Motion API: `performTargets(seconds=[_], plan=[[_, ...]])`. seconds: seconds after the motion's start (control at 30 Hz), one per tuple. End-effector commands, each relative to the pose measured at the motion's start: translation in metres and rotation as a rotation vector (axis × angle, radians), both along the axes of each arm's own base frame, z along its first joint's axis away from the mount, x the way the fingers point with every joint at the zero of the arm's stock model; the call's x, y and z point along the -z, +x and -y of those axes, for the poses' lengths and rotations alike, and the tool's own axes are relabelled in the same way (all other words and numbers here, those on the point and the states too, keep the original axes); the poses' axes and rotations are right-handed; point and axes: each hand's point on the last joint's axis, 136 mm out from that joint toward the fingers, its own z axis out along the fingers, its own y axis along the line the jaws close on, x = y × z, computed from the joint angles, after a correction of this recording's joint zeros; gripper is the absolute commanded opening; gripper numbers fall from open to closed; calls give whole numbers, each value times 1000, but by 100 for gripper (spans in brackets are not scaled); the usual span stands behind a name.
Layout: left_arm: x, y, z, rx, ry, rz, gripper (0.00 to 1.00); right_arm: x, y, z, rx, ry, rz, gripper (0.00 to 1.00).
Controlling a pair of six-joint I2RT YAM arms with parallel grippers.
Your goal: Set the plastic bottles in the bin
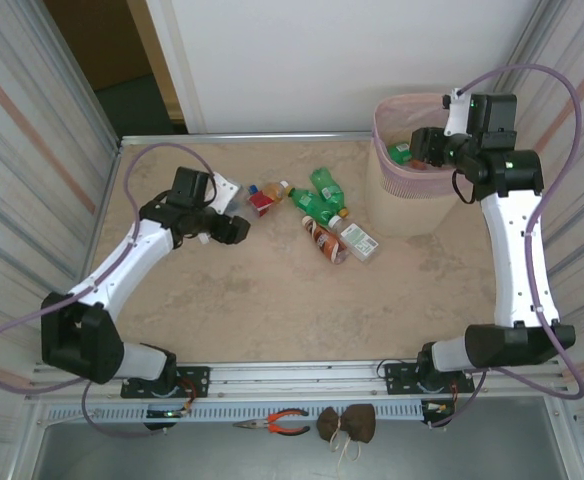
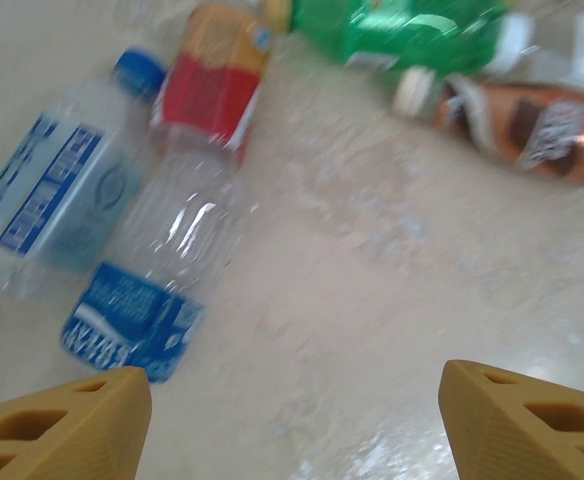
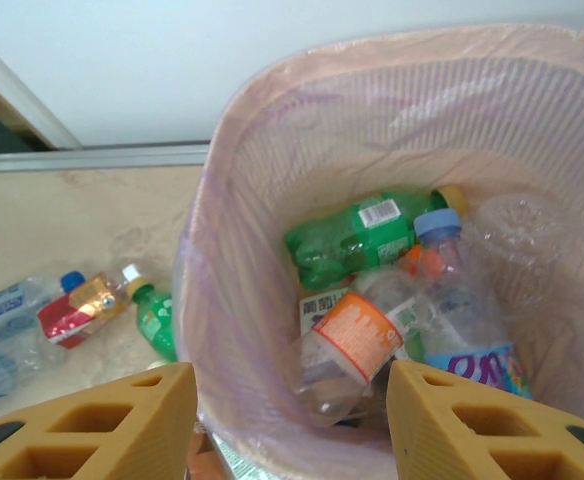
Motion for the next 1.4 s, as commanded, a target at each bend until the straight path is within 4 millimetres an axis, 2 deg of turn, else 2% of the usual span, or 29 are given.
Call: performTargets(seconds=[0.0, 0.23, 0.57, 0.7, 0.83, 1.1, 1.37], plan=[[18, 4, -28, -72, 113, -79, 76, -8, -8, -7, -18, 46, 38, 51], [56, 23, -45, -152, 210, -176, 80, -6, -15, -10, -32, 51, 32, 51], [85, 45, -59, -186, 198, -228, 89, 3, -19, -14, -46, 52, 14, 51], [98, 47, -54, -164, 148, -275, 90, 5, -20, -15, -47, 57, 10, 51], [107, 40, -45, -141, 107, -328, 86, 6, -22, -17, -53, 58, 9, 52], [107, 12, -35, -131, 95, -356, 79, 3, -28, -21, -66, 78, 27, 52], [119, -10, -39, -139, 170, -393, 71, 8, -31, -23, -84, 80, 23, 53]])
